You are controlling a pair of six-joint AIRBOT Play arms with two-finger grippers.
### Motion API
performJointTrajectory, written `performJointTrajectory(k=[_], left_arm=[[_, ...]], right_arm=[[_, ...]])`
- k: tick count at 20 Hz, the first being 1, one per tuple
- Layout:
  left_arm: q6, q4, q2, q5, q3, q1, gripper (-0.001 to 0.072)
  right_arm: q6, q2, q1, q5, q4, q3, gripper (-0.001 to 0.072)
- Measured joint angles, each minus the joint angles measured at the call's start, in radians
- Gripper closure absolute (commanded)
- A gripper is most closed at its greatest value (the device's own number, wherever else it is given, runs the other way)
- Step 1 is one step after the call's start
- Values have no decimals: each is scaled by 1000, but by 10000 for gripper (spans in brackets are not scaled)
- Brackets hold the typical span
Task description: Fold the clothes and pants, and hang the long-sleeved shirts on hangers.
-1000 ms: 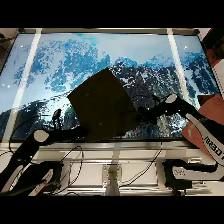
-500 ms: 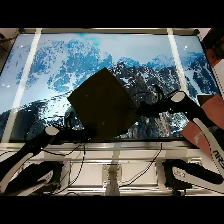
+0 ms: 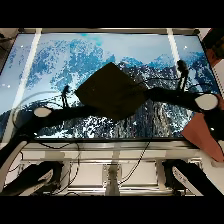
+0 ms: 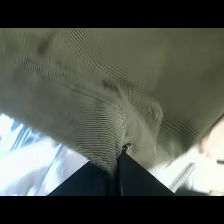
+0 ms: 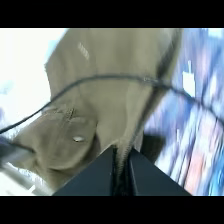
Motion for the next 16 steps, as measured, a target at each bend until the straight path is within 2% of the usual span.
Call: performJointTrajectory(k=[5, 9, 13, 16], left_arm=[[28, 39, 156, -40, 306, 89, 683], [26, 50, 305, -45, 426, 127, 683], [-76, 61, 458, -47, 461, 138, 683], [-239, 146, 508, -63, 467, 141, 683]], right_arm=[[-66, 176, 0, -35, -37, 177, 675], [-45, 274, 0, 12, -50, 324, 675], [66, 349, 0, 159, -53, 434, 675], [161, 345, 0, 208, -67, 455, 675]])
